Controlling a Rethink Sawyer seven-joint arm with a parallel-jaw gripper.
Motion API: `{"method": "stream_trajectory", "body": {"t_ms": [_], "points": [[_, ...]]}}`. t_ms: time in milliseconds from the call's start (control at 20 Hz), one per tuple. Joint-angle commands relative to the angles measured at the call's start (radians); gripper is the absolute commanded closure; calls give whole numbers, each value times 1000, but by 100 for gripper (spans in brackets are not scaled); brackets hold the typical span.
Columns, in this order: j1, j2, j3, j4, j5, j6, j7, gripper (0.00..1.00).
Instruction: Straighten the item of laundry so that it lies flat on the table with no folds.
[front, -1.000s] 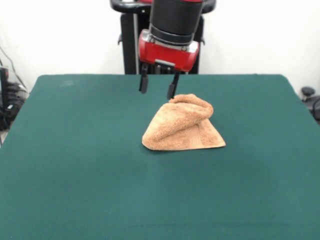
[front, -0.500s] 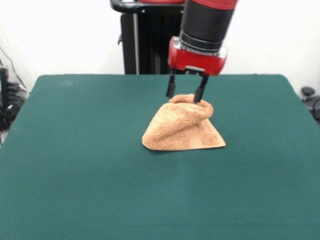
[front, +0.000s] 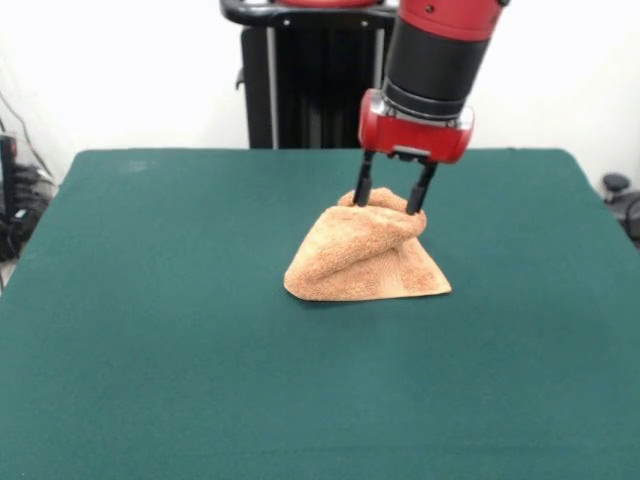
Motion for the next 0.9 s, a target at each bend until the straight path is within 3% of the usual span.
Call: {"method": "stream_trajectory", "body": {"t_ms": [50, 900], "points": [[38, 100, 79, -8, 45, -39, 153, 0], [74, 154, 65, -32, 76, -90, 196, 0]]}}
